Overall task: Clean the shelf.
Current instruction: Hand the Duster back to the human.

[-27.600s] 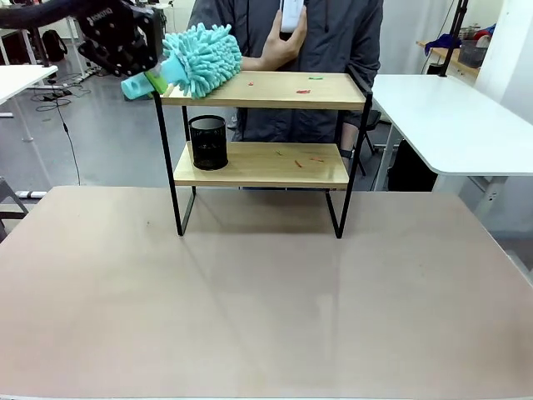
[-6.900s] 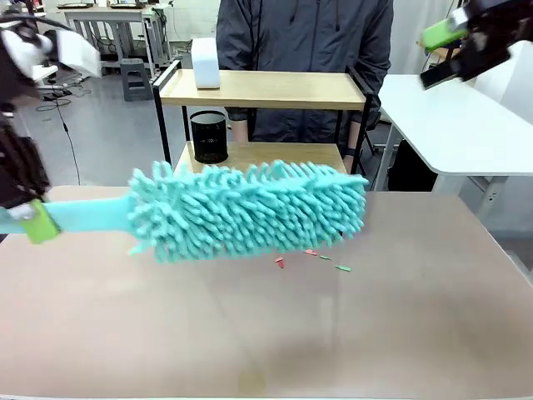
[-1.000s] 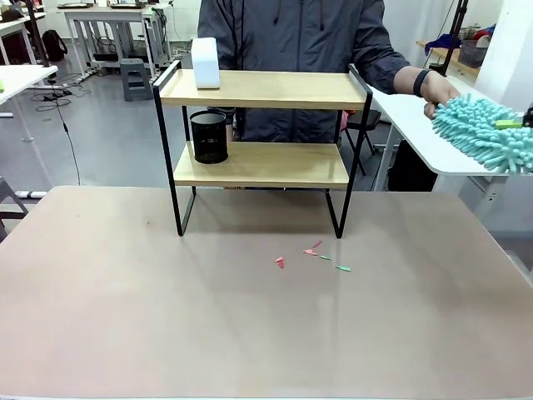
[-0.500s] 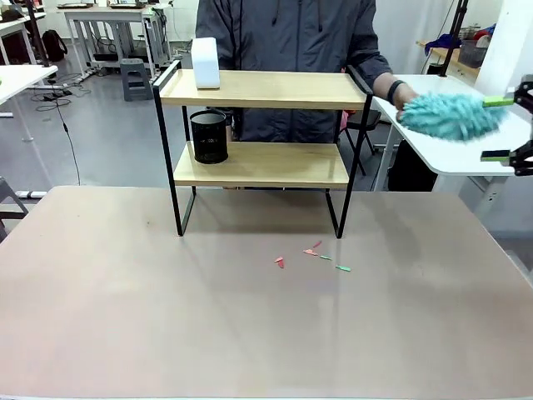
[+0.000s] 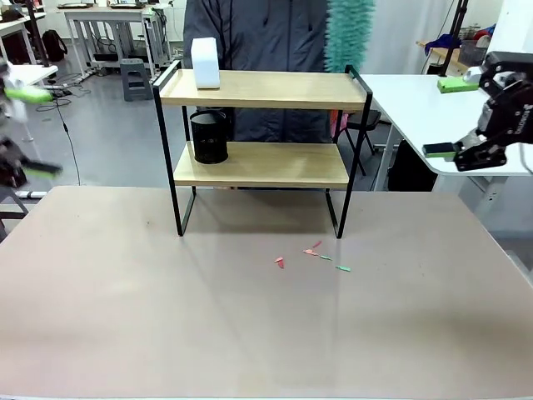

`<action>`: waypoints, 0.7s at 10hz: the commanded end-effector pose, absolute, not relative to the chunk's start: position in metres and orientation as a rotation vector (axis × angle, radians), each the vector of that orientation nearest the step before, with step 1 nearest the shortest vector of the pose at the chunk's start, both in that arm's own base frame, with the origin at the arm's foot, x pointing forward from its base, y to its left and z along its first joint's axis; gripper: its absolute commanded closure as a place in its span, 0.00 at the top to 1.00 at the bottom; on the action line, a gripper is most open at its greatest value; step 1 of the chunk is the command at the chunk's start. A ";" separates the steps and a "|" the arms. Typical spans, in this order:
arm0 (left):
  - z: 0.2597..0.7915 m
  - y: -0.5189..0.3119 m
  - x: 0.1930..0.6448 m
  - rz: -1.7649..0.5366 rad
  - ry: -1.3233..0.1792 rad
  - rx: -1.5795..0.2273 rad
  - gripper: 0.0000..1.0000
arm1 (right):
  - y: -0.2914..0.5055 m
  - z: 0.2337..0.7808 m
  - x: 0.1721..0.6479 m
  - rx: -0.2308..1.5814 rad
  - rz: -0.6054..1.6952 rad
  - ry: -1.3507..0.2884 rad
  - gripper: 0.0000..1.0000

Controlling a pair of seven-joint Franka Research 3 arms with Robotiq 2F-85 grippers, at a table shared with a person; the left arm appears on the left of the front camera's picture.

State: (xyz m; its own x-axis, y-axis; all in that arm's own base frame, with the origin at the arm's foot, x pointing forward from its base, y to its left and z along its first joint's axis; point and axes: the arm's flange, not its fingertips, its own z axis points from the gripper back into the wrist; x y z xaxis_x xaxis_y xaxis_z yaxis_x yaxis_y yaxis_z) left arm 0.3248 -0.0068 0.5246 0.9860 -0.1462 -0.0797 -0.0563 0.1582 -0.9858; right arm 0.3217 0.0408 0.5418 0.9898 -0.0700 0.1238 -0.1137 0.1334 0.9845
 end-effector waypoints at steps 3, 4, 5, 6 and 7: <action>0.545 0.007 0.321 -0.085 -0.015 -1.406 1.00 | 0.030 0.544 0.320 1.382 -0.023 -0.204 1.00; 0.545 0.007 0.321 -0.085 -0.015 -1.406 1.00 | 0.030 0.544 0.320 1.382 -0.023 -0.204 1.00; 0.545 0.007 0.321 -0.085 -0.015 -1.406 1.00 | 0.030 0.544 0.320 1.382 -0.023 -0.204 1.00; 0.545 0.007 0.321 -0.085 -0.015 -1.406 1.00 | 0.030 0.544 0.320 1.382 -0.023 -0.204 1.00; 0.545 0.007 0.321 -0.085 -0.015 -1.406 1.00 | 0.030 0.544 0.320 1.382 -0.023 -0.204 1.00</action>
State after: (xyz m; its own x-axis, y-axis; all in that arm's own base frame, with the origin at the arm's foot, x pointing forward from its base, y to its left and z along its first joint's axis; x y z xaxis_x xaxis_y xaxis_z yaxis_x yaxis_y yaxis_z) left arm 0.3197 0.0119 0.5481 0.9971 -0.0607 0.0467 0.0571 0.1820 -0.9816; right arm 0.3214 0.0264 0.5440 0.9823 -0.1237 0.1404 -0.1170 0.1792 0.9768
